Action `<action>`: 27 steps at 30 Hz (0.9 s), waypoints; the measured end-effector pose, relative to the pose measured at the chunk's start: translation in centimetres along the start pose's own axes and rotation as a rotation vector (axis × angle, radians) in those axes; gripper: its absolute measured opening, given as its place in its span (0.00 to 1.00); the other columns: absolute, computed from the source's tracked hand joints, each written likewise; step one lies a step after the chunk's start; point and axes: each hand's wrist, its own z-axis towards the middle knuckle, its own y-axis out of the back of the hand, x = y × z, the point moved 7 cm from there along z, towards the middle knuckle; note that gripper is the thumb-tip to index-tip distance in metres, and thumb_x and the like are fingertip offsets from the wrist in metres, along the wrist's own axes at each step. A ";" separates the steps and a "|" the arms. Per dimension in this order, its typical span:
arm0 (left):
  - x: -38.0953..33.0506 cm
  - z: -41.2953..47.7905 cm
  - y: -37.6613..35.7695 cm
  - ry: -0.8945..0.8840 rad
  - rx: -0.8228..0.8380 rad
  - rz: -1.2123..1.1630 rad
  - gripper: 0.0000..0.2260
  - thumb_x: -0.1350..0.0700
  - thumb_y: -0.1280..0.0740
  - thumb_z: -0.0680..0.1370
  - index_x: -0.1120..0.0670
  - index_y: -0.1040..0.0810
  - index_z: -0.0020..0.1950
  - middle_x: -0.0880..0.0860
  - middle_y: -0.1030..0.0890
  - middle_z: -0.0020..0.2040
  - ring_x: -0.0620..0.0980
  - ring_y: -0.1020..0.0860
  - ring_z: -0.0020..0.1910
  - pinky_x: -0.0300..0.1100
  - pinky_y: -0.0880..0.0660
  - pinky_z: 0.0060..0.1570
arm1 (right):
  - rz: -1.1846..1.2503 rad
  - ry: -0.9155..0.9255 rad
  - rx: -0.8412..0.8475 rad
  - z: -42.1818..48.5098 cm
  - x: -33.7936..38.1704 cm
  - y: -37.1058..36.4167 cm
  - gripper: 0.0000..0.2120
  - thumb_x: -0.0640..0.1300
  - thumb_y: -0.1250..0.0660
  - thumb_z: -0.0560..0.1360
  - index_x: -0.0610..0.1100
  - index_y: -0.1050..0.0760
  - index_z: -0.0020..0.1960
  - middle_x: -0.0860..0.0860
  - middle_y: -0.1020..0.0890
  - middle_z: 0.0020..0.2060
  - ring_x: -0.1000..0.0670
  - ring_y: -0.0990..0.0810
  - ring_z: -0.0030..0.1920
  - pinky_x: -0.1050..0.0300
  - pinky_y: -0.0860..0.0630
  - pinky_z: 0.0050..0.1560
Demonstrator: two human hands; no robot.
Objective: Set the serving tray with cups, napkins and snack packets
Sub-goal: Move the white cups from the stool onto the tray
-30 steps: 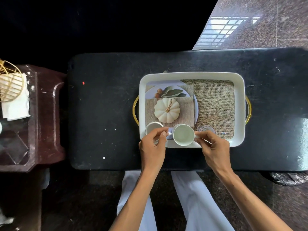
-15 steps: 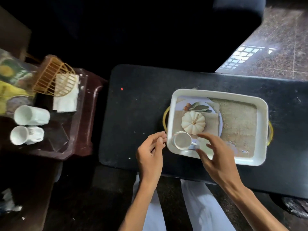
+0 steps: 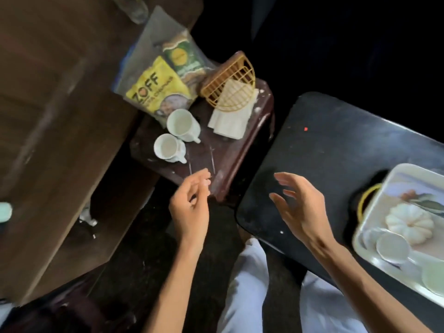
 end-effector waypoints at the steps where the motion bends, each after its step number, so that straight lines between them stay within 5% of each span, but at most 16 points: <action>1: 0.4 1.4 1.4 0.002 -0.034 -0.008 0.15 0.62 0.36 0.83 0.43 0.17 0.54 0.47 0.13 0.54 0.46 0.15 0.55 0.55 0.18 0.58 | 0.008 0.013 0.007 0.8 1.0 -1.4 0.19 0.38 0.25 0.73 0.44 0.21 0.62 0.53 0.19 0.55 0.56 0.20 0.54 0.79 0.29 0.54; 9: 2.5 10.7 7.6 0.023 -0.146 -0.033 0.10 0.60 0.36 0.83 0.48 0.17 0.57 0.51 0.14 0.56 0.47 0.15 0.56 0.46 0.17 0.54 | 0.101 0.009 0.103 5.8 6.5 -11.1 0.15 0.36 0.27 0.73 0.42 0.22 0.60 0.52 0.18 0.51 0.54 0.17 0.52 0.53 0.19 0.56; 20: 5.2 16.8 6.2 0.123 -0.028 0.029 0.13 0.54 0.38 0.84 0.53 0.19 0.66 0.52 0.16 0.62 0.49 0.18 0.63 0.56 0.22 0.65 | 0.103 -0.040 0.151 8.7 9.4 -17.5 0.14 0.39 0.26 0.74 0.42 0.22 0.59 0.53 0.18 0.52 0.51 0.20 0.54 0.54 0.21 0.59; 27: 5.6 16.3 5.9 0.218 -0.049 -0.067 0.11 0.55 0.38 0.85 0.50 0.16 0.59 0.44 0.15 0.52 0.40 0.16 0.52 0.46 0.17 0.55 | 0.146 -0.003 0.153 8.7 10.3 -18.9 0.10 0.38 0.28 0.74 0.44 0.22 0.55 0.51 0.17 0.49 0.51 0.18 0.50 0.48 0.19 0.51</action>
